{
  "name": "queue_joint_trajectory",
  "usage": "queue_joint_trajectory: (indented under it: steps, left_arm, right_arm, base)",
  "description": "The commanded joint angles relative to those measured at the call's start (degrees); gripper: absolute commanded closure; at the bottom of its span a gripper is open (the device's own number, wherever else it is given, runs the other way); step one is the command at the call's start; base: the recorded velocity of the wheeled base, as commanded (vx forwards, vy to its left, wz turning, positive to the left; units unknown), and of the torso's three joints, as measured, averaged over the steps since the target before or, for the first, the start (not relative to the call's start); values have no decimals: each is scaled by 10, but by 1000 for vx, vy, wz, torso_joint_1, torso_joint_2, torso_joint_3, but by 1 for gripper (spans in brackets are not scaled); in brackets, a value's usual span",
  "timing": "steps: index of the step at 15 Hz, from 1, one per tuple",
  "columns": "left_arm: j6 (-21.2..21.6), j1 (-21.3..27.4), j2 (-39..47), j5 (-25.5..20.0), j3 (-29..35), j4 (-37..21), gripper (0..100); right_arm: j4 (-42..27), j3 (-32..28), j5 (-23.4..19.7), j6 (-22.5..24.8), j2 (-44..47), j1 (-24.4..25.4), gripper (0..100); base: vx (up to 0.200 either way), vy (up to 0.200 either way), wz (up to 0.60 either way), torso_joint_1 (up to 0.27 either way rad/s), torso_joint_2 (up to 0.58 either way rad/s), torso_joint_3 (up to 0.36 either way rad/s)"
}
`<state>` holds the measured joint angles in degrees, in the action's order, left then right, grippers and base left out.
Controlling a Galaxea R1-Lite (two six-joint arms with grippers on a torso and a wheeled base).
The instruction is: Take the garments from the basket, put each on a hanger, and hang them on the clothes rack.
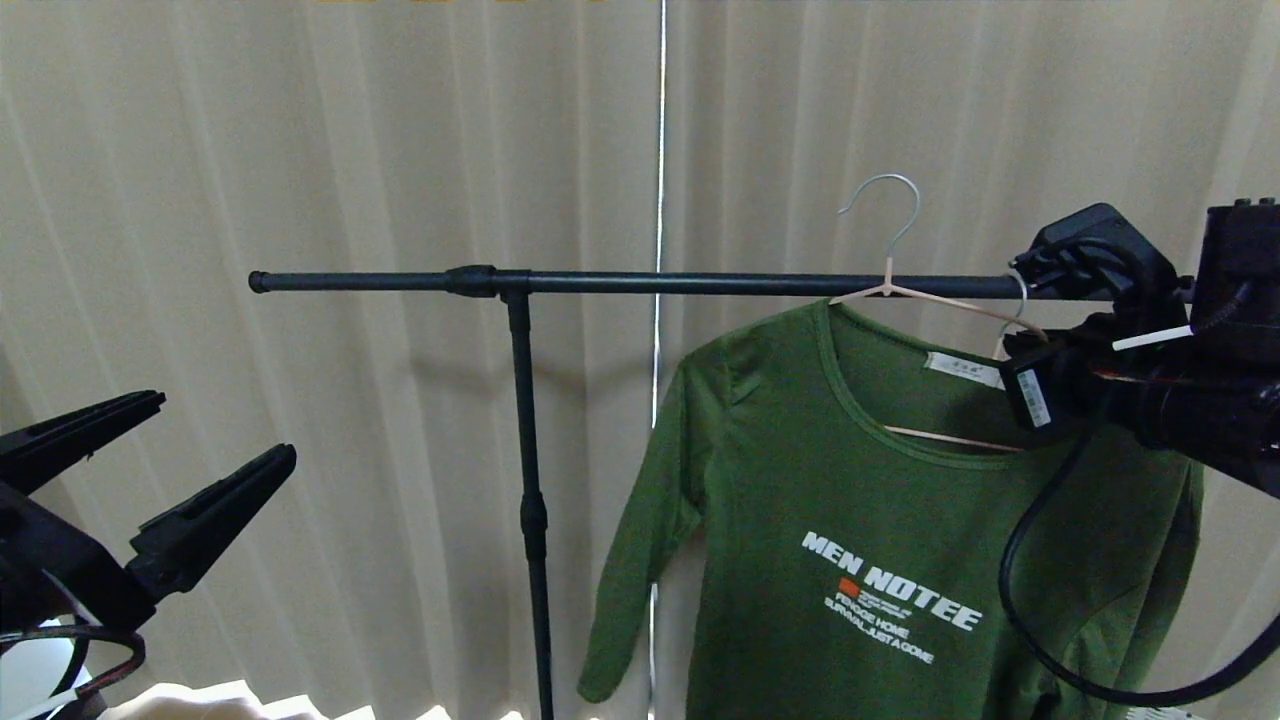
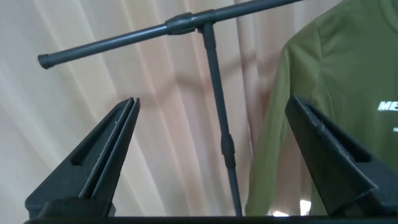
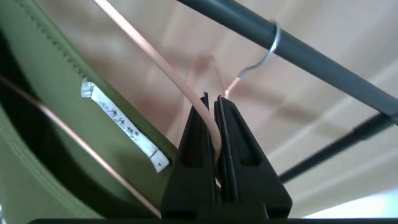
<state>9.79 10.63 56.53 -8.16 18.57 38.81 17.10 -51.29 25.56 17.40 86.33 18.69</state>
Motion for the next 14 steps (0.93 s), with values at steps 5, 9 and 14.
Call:
queue_joint_trajectory:
  steps: [5, 9, 14]
  left_arm:
    - [1, 2, 1, 0, -2, 0, 0]
    - [1, 2, 1, 0, -3, 0, 0]
    - [1, 3, -1, 0, -5, 0, 0]
  right_arm:
    - [0, -68, 17, 0, 103, -32, 100]
    - [-1, -78, 38, 0, 154, -20, 100]
    - [-1, -93, 68, 1, 195, -22, 100]
  base:
    - [0, 0, 0, 0, 0, 0]
    - [0, 0, 0, 0, 0, 0]
    - [0, 0, 0, 0, 0, 0]
